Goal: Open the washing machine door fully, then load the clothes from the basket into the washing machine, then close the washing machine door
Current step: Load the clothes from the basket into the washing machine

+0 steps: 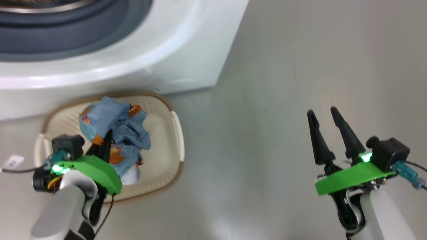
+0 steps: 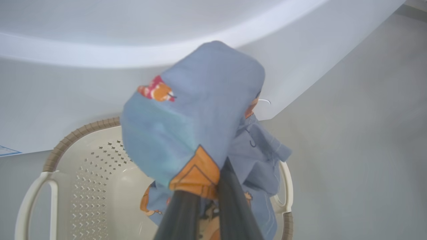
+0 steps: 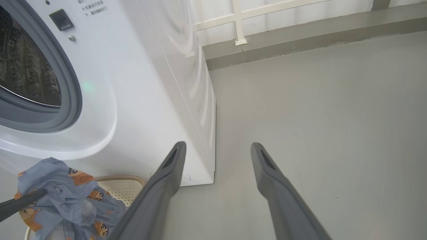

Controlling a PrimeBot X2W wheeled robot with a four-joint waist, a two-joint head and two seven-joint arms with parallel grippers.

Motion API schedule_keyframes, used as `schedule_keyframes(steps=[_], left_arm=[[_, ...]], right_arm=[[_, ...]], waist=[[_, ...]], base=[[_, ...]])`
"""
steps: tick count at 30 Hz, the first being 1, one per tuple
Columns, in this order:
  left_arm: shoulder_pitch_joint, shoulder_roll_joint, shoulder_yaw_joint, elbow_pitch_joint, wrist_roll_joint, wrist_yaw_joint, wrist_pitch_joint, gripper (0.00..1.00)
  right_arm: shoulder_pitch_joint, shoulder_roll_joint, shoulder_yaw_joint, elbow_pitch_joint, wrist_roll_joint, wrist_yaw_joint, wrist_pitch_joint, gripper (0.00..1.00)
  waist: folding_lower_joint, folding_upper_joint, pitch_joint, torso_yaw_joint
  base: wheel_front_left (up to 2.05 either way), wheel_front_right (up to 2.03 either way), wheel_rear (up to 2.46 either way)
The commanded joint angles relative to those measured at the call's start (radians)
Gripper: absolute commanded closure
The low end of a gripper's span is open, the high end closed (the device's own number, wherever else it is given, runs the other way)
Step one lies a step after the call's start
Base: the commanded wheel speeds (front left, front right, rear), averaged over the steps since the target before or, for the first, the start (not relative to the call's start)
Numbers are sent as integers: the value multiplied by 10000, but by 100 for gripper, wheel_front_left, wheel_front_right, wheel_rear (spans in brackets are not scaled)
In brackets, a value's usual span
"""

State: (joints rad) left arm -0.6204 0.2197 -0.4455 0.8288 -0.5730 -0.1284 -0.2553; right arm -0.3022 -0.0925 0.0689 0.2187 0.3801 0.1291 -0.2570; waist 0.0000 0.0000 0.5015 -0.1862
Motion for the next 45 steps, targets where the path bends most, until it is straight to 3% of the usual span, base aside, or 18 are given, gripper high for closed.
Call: schedule_keyframes(steps=[1, 23, 35, 45], left_arm=[[472, 183, 645, -464, 341, -23, -65, 100], [4531, -659, 3942, -4604, 2747, -23, -65, 100], [6441, -1200, 5094, -7096, 3810, -23, -65, 100], [6773, -1457, 5225, -7456, 3849, -23, -65, 100]], right_arm=[[432, -152, 243, -93, 8, 16, -48, 0], [2674, -747, -89, 157, 250, 16, -48, 0], [3420, -784, -538, -86, 229, 16, -48, 0], [3523, -710, -588, -160, 192, 16, -48, 0]], waist=[[0, 0, -1563, 859], [0, 0, -4619, 1577], [0, 0, -4928, 1696], [0, 0, -4800, 1658]], base=[[0, 0, 0], [0, 0, 0], [0, 0, 0], [0, 0, 0]])
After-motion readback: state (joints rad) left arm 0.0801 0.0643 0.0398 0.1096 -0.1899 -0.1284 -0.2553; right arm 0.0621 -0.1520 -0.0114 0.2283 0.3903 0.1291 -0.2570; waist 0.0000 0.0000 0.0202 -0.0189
